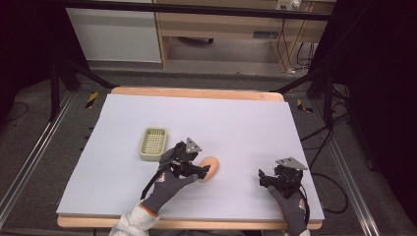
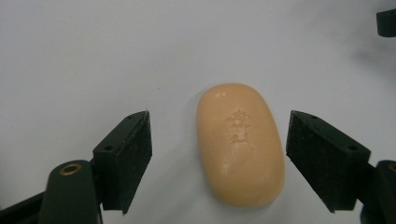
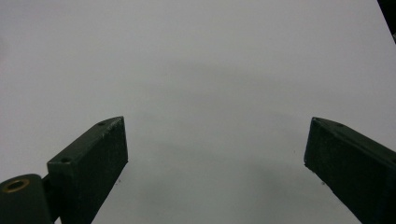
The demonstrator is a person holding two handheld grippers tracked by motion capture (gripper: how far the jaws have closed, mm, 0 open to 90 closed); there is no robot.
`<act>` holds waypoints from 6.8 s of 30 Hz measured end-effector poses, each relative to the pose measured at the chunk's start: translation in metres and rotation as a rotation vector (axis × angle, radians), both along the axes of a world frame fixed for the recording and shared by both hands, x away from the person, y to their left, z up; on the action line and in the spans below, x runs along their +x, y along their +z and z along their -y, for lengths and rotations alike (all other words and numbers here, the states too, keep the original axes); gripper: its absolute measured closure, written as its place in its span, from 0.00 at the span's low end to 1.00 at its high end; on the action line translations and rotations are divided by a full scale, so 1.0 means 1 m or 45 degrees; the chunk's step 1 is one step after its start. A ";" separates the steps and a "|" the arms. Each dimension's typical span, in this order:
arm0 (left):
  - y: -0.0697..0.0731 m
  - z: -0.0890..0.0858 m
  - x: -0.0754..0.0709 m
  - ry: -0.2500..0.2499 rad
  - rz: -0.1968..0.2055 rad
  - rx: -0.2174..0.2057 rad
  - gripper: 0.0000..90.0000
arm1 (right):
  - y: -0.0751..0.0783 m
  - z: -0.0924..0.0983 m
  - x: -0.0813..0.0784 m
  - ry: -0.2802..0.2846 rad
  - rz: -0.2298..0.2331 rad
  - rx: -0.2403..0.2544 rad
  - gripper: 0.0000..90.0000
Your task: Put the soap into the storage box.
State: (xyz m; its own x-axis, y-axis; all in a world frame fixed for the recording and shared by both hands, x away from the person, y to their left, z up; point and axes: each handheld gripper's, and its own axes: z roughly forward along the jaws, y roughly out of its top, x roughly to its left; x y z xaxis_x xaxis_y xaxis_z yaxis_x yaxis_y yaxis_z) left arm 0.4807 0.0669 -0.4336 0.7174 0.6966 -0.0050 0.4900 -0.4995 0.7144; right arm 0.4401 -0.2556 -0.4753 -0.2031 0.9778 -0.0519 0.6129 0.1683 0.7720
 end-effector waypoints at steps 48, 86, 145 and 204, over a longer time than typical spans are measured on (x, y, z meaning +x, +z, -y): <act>-0.038 0.033 0.011 -0.012 -0.104 0.143 0.26 | -0.002 -0.002 0.001 0.001 -0.022 -0.005 0.07; -0.012 0.020 0.002 -0.024 -0.076 0.103 0.35 | -0.002 -0.003 0.002 0.002 -0.025 -0.002 0.07; 0.029 -0.097 0.011 0.262 0.013 -0.050 0.35 | 0.000 -0.005 -0.001 0.032 -0.002 -0.017 0.07; 0.008 -0.136 0.065 0.477 -0.014 -0.003 0.35 | 0.000 -0.008 0.001 0.025 -0.009 -0.017 0.07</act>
State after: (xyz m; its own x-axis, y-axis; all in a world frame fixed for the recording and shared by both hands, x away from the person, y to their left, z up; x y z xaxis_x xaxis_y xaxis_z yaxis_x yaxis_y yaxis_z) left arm 0.5462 0.2024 -0.4257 0.4127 0.9107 -0.0133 0.6462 -0.2825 0.7090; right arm 0.4412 -0.2477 -0.4757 -0.2230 0.9727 -0.0634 0.6146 0.1908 0.7654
